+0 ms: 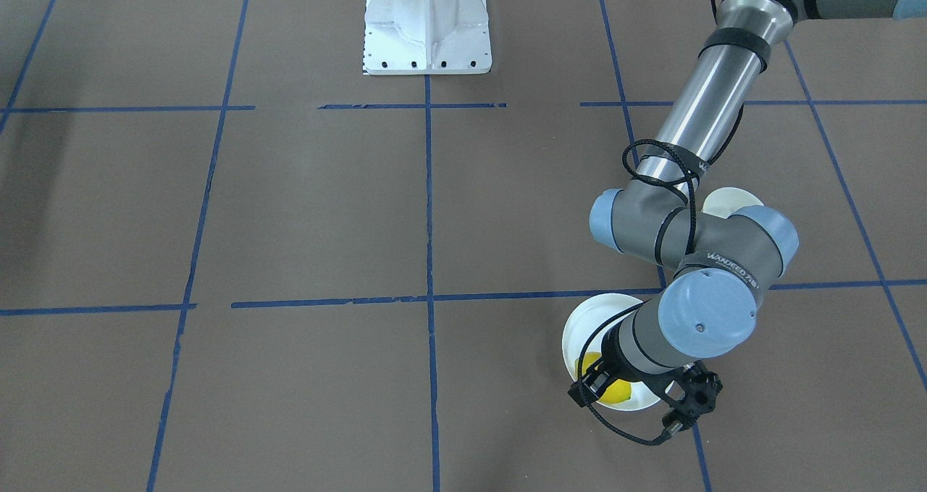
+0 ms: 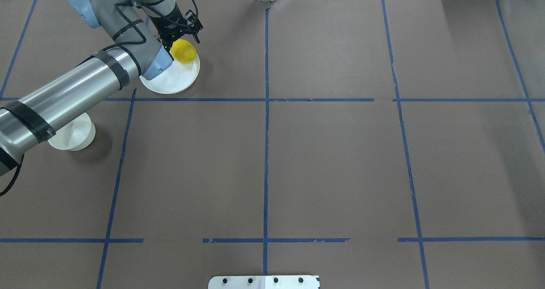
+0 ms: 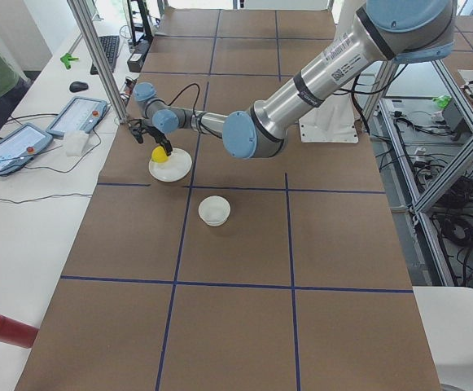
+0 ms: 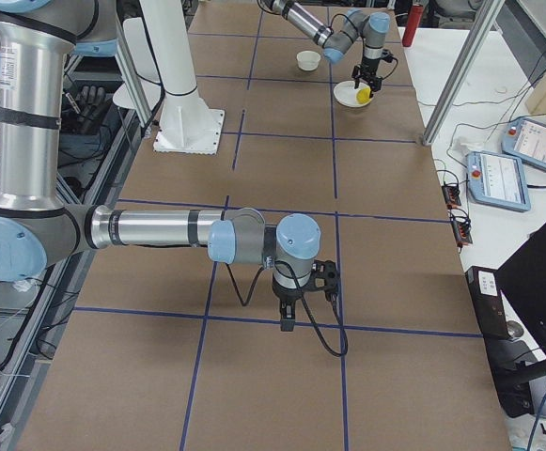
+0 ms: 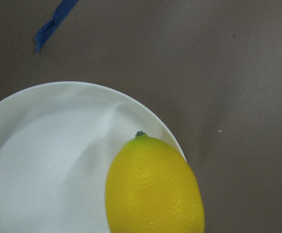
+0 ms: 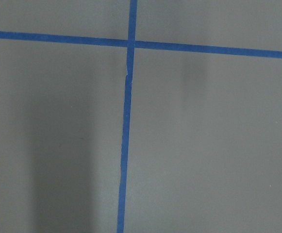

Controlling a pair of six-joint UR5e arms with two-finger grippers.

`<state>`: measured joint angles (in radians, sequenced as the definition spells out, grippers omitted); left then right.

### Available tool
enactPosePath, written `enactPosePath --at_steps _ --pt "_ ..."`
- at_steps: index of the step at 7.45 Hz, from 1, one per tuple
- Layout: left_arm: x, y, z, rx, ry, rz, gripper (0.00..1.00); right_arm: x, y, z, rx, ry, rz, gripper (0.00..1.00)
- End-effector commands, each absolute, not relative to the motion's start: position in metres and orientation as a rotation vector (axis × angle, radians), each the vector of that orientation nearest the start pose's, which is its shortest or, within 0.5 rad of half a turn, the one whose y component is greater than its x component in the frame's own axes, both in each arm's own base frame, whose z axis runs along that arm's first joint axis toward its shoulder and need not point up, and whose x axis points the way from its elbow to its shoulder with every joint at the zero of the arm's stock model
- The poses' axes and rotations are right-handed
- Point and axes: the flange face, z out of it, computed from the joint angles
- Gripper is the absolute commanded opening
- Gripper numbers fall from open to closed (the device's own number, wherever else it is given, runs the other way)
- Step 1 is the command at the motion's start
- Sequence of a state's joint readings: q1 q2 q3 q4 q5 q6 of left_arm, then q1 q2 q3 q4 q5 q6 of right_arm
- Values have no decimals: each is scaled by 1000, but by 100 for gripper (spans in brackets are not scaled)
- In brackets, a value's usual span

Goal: Move lemon from plate to bowl
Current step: 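Lower the left gripper and close it around the lemon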

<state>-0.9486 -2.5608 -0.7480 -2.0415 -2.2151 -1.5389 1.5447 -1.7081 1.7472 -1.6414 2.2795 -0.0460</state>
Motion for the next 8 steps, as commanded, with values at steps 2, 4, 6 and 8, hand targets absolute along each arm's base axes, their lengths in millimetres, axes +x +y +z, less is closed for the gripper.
enactPosePath --at_steps 2,4,6,8 --pt "440 -760 357 -217 845 -707 100 57 -432 647 -24 -709 -58 100" --pt "453 -752 354 -225 846 -689 100 57 -433 647 -22 -707 -58 100" --pt "469 -743 354 -234 843 -669 100 57 -433 647 -22 -709 -58 100" --pt "468 -743 354 -232 844 -668 76 57 -432 647 -24 -707 -58 100"
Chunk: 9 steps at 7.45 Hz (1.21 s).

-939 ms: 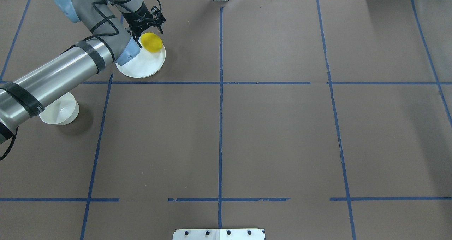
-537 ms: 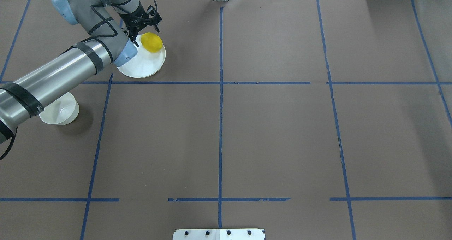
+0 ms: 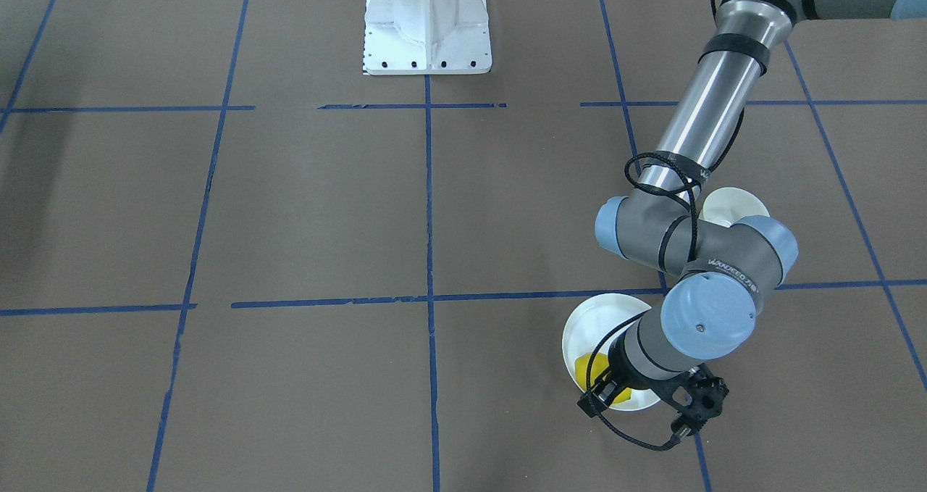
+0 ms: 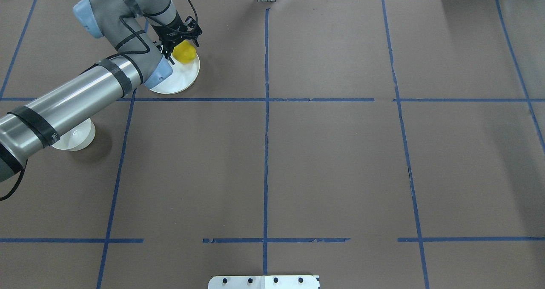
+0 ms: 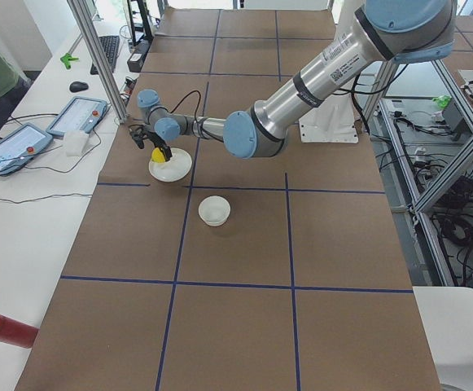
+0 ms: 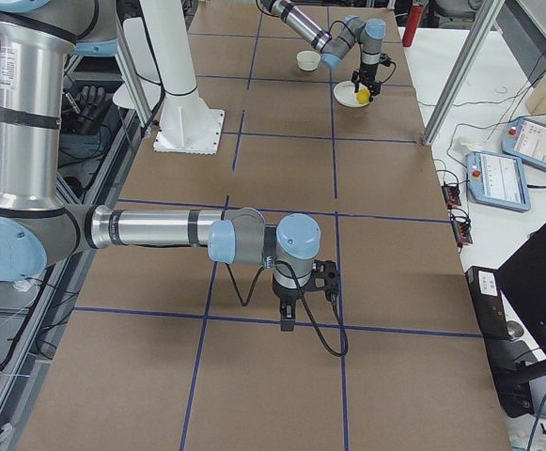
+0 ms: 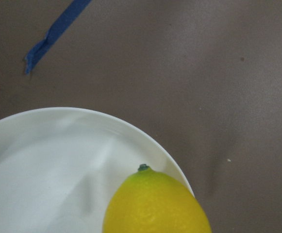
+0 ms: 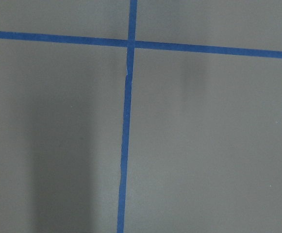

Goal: Move lemon from plate to bowl
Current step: 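Lower the left gripper and close it around the lemon, then lift the lemon with the left gripper and carry it toward the white bowl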

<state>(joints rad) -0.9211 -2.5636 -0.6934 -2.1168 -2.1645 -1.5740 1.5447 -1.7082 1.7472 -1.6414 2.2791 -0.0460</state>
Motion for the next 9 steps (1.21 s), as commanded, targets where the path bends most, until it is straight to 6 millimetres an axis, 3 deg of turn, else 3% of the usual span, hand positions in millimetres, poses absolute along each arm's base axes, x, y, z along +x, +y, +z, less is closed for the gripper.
enactPosePath --at_steps 1,2,3,4,5,7,8,9 --pt "461 -747 352 -230 851 -669 29 57 -433 647 -22 -709 -58 100" --pt "454 -751 346 -220 862 -672 7 57 -432 647 -24 -709 -58 100" --pt "445 -755 338 -218 878 -673 0 57 -433 647 -22 -709 -58 100" --pt "430 -757 326 -262 917 -654 0 57 -433 647 -22 -709 -58 100" --pt "403 -752 320 -262 967 -639 0 57 -432 647 -24 -709 -58 100" --pt "370 -705 329 -181 954 -465 0 57 -432 647 -24 -707 -58 100" --pt "331 -674 322 -138 913 -360 0 57 -433 647 -22 -709 -58 100" --pt "279 -626 312 -64 884 -227 0 57 -433 647 -22 -707 -58 100"
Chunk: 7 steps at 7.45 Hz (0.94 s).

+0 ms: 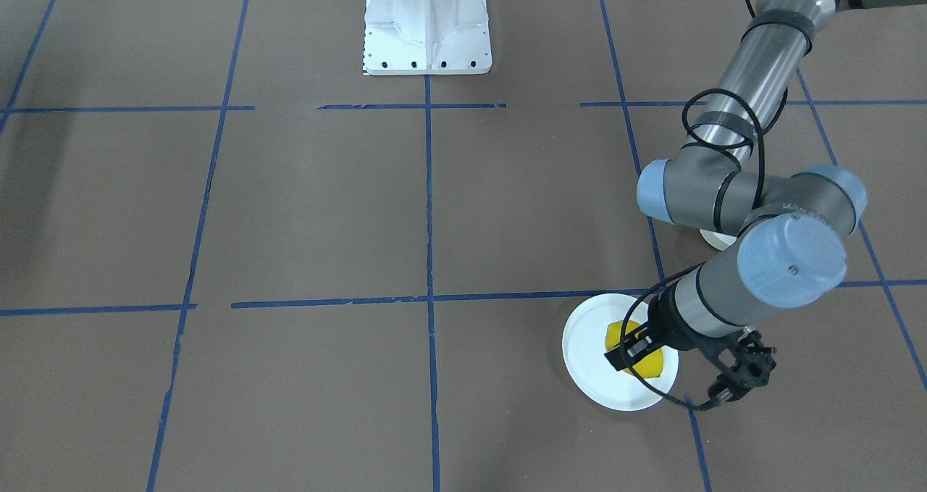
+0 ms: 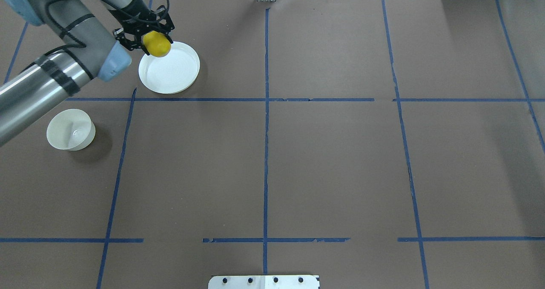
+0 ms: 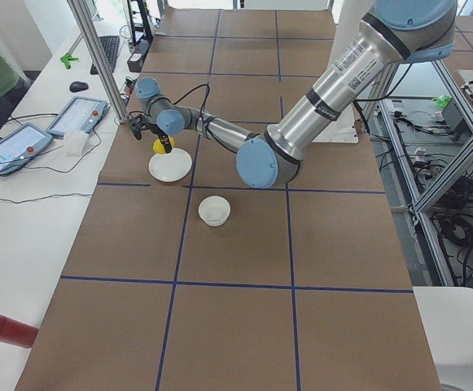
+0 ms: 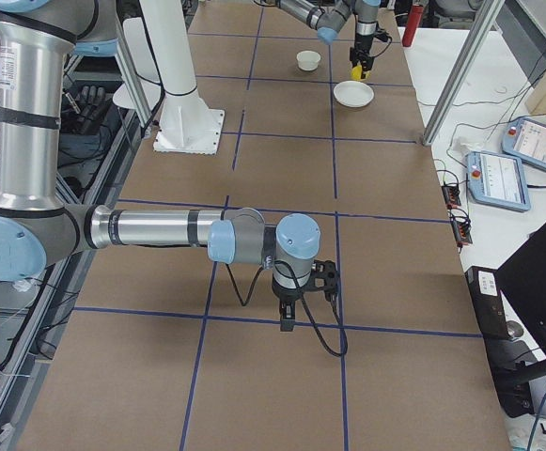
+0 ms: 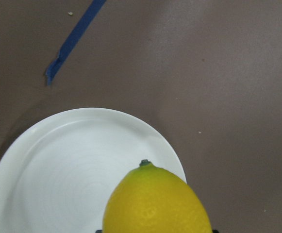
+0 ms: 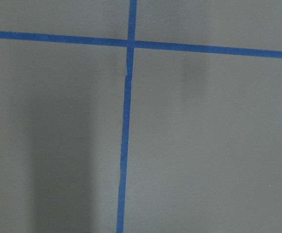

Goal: Move lemon from plate to bowl
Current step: 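Lift the lemon with the left gripper and carry it toward the white bowl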

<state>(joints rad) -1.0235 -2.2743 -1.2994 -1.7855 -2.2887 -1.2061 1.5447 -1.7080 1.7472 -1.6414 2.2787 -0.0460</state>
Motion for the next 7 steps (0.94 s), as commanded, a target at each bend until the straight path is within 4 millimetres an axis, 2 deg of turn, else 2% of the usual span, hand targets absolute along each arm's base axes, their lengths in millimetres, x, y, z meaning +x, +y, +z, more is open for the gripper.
enactPosePath --at_steps 1,2,3,4,5,6,7 --pt "240 -582 313 22 838 -143 0 57 -433 647 -22 -707 -58 100" --pt "206 -534 337 100 792 -57 0 57 -433 647 -22 -707 -58 100" --pt "182 -490 378 110 760 35 0 57 -432 647 -24 -707 -58 100" --pt "164 -467 403 145 729 38 0 57 -433 647 -22 -707 -58 100" --pt "162 -458 419 161 734 36 0 57 -433 648 -25 -707 -57 100" --pt "167 -459 427 140 734 3 0 57 -433 647 -22 -707 -58 100" --pt "177 -467 445 147 742 -1 0 57 -433 647 -22 -707 -58 100"
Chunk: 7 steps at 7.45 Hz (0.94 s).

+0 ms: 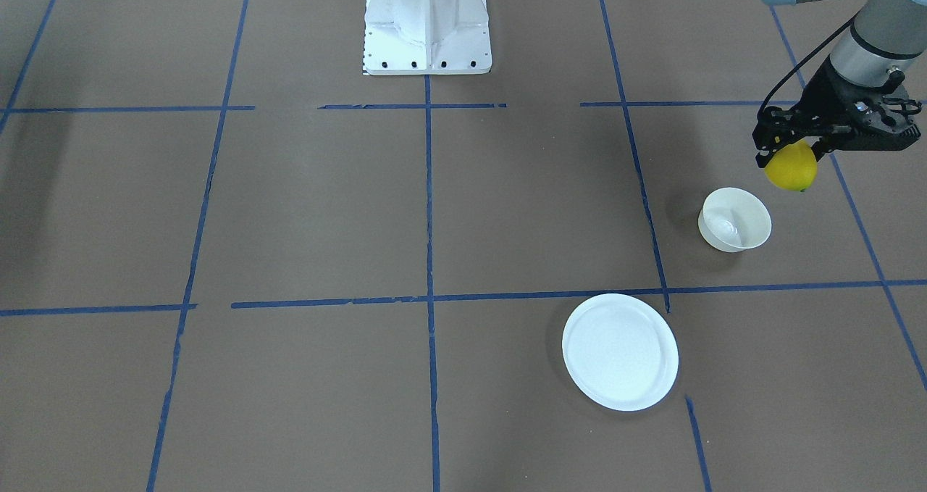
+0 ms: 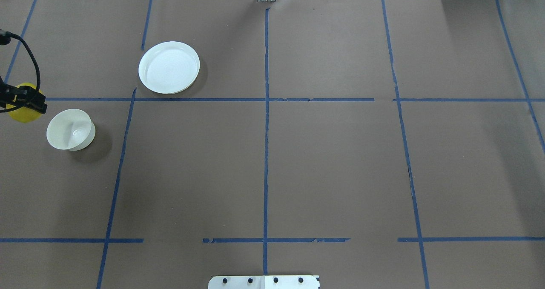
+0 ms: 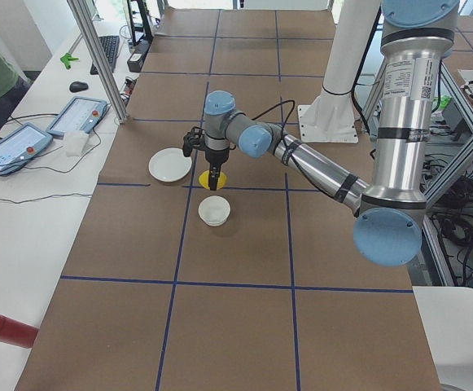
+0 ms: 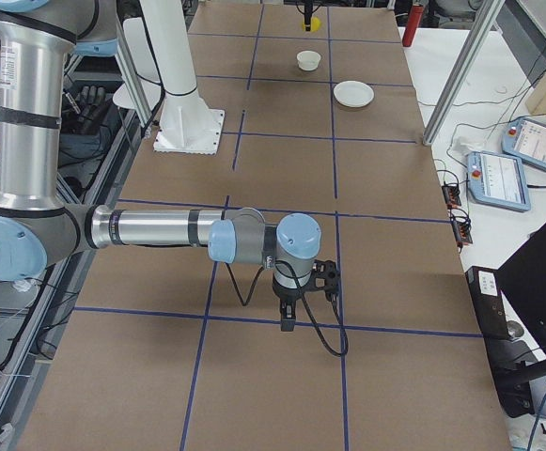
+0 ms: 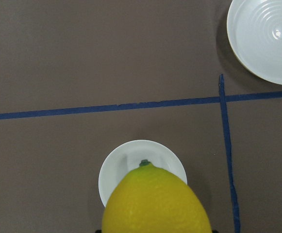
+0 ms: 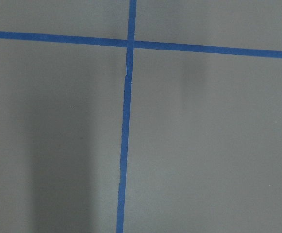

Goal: Move lemon from plate to bowl
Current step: 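Lift the lemon with the left gripper and carry it toward the white bowl, then lower the lemon into the white bowl and open the left gripper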

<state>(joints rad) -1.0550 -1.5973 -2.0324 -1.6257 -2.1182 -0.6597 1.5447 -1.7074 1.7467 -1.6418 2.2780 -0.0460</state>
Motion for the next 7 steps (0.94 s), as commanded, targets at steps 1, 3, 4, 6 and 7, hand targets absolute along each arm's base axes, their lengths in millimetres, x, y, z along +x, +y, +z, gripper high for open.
enactPosePath --at_steps 1,3,4,6,7 --pt "198 -479 479 164 757 -28 0 57 -433 647 -22 -709 -58 100" --pt "225 -483 516 179 790 0 0 57 -433 647 -24 -707 -58 100" --pt "233 -479 517 170 792 17 0 57 -432 647 -24 -707 -58 100" --pt "249 -471 520 153 793 47 0 57 -433 647 -22 -707 -58 100" --pt "250 -471 519 153 794 49 0 57 -432 647 -24 -707 -58 100"
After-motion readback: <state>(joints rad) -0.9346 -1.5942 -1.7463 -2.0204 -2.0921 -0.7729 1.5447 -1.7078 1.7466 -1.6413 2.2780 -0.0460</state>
